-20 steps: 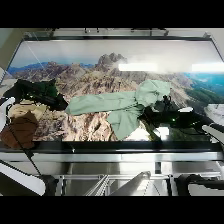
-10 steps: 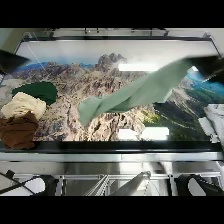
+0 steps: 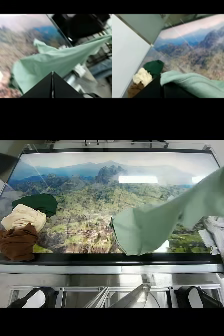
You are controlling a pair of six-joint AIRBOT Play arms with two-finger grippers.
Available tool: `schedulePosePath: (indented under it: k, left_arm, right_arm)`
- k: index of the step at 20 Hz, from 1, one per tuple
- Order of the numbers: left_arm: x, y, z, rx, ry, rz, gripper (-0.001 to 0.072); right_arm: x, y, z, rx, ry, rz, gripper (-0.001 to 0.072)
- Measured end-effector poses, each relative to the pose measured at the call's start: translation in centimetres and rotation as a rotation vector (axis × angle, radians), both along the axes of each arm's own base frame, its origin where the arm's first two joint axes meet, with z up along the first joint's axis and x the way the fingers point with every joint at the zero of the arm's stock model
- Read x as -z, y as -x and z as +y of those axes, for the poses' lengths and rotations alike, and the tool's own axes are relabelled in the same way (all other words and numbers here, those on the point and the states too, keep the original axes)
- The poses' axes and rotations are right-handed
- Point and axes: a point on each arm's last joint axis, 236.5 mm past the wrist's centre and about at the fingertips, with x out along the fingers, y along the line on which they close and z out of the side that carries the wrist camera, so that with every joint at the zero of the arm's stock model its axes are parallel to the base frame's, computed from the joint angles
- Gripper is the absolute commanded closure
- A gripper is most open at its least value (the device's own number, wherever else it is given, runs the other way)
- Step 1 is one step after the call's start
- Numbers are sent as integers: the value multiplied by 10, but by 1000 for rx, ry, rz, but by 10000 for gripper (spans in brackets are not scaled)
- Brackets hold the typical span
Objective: Fold the shirts.
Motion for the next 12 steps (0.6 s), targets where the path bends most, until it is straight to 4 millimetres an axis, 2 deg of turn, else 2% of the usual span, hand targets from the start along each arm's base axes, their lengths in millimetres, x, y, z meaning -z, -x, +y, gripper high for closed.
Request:
schedulePosePath:
  k: [1,2,3,4,5,8,10,12]
  left_arm:
    - [29,-3,-14,31,9,83,690]
    - [61,-5,-28,57,3,165,632]
    - [91,-6,-43,83,-8,239,366]
    - [121,-4,-59,111,-28,309,136]
    - [155,0,-74,137,-60,383,4]
    - [236,19,-117,213,-150,547,4]
    - [277,33,-139,250,-205,629,4]
    - [309,46,-156,273,-248,698,10]
  right_arm:
    - [19,-1,1,-6,-3,53,695]
    - [38,-2,3,-15,-4,103,694]
    - [57,-2,4,-19,-5,150,695]
    - [74,-2,4,-16,-9,195,695]
    - [87,-2,4,-14,-12,228,695]
    - [109,0,5,-20,-15,282,695]
    - [116,0,5,-21,-9,292,695]
    - [120,0,4,-17,-5,295,695]
